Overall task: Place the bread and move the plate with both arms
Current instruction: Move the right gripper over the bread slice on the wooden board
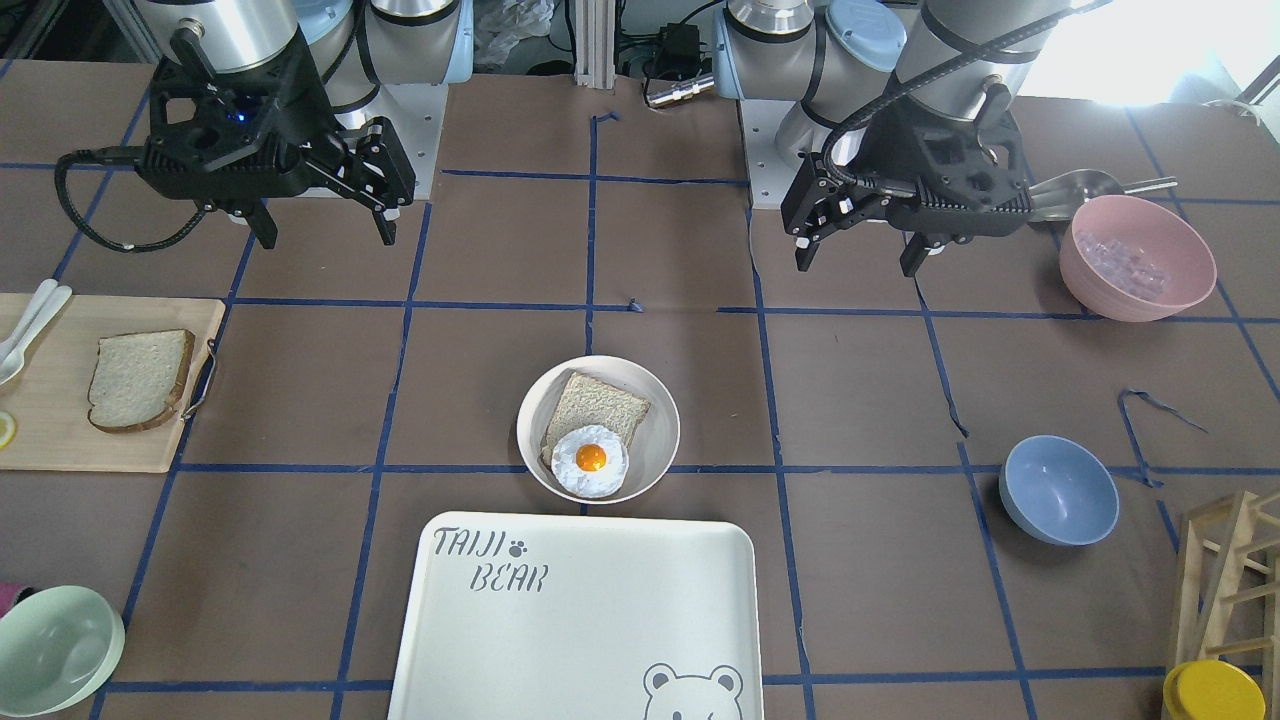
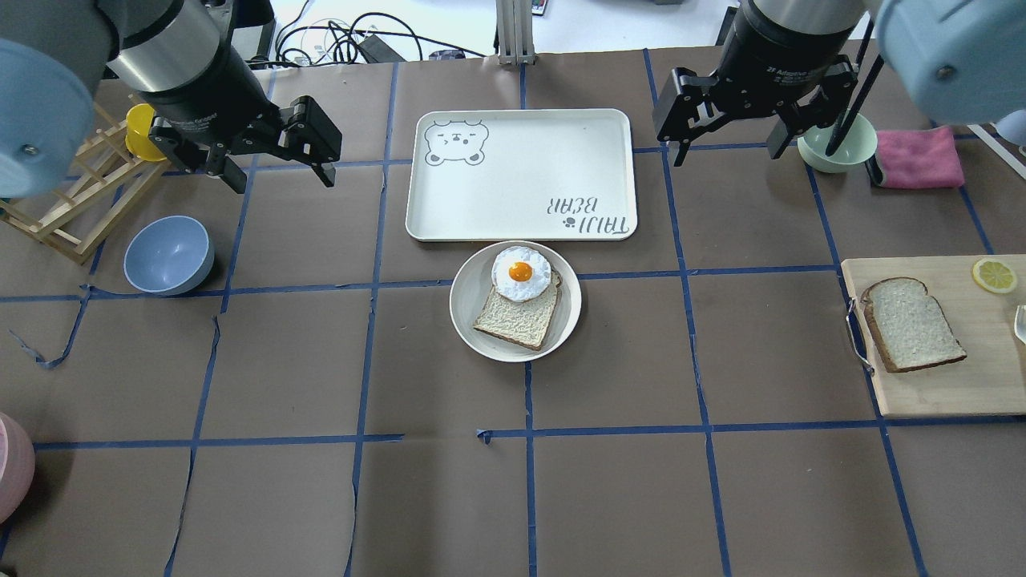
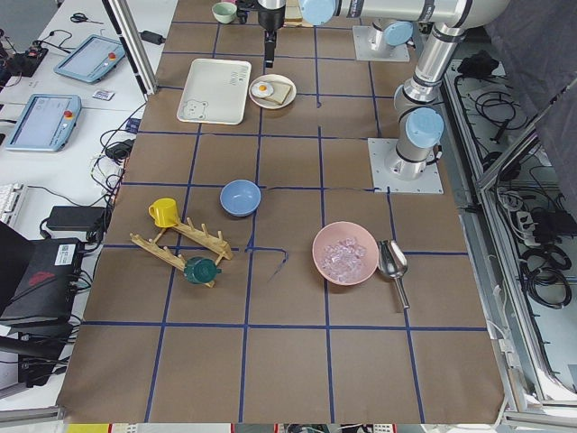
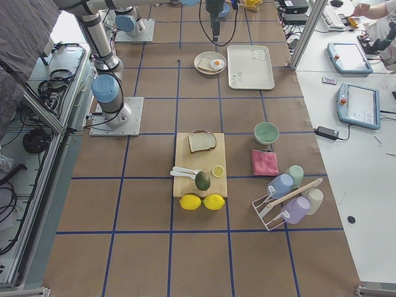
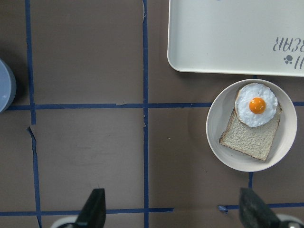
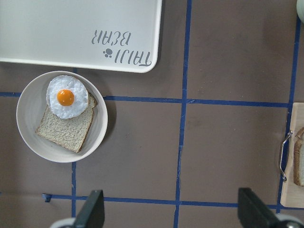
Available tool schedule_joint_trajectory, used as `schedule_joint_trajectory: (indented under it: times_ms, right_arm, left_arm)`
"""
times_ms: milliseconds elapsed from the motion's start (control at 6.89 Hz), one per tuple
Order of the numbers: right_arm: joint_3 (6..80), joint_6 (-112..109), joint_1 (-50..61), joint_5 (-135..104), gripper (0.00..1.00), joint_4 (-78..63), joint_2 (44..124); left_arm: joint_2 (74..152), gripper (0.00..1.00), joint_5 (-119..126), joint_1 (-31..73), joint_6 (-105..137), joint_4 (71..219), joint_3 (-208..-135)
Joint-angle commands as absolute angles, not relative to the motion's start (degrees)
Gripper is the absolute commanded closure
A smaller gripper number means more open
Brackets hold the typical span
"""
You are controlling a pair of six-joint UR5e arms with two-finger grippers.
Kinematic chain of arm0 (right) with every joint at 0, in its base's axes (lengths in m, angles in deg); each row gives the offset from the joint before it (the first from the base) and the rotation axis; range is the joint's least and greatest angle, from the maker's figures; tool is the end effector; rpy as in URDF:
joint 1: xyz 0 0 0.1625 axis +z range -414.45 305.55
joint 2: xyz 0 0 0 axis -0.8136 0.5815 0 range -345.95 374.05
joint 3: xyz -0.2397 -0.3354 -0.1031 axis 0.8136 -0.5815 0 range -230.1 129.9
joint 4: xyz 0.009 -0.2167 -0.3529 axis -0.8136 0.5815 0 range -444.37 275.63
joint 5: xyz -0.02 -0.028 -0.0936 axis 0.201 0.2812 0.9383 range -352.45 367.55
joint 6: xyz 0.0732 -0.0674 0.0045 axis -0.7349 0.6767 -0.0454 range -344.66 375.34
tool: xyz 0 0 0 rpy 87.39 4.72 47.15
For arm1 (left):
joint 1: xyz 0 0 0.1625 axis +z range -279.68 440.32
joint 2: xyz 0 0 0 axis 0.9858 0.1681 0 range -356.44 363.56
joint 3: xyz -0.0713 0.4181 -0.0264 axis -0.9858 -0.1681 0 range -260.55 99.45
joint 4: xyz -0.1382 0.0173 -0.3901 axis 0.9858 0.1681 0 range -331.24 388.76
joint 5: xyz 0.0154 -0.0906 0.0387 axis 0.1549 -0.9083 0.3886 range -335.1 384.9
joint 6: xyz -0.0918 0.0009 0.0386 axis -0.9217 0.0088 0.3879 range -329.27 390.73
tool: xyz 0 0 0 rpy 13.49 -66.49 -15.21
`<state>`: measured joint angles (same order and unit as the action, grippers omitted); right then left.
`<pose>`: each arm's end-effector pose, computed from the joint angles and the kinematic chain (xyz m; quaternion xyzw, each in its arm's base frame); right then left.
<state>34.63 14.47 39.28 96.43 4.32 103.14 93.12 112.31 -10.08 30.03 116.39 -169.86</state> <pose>0.1677 -0.4928 0.5231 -0.0252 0.9993 -0.0262 0.0108 -0.1413 -0.4934 0.5019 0.0019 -0.9993 0.0303 0.0229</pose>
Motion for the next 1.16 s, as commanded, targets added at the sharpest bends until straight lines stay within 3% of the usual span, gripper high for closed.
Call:
schedule_joint_trajectory:
  times_ms: [0, 435, 1015]
  right_arm:
    - [34.7, 20.7, 32.8, 95.9, 0.0, 3.6, 102.6]
    - [39.7, 42.9, 12.9, 88.5, 0.0, 5.4, 98.3]
    - [49.6, 70.5, -2.0, 88.1, 0.0, 24.2, 86.0]
  left_arm:
    - [93.1, 0.0, 112.3, -10.1, 30.0, 116.4, -169.8]
    - [93.0, 0.0, 112.4, -10.0, 30.0, 116.5, -169.8]
    - [93.0, 0.0, 112.4, -10.0, 30.0, 116.5, -169.8]
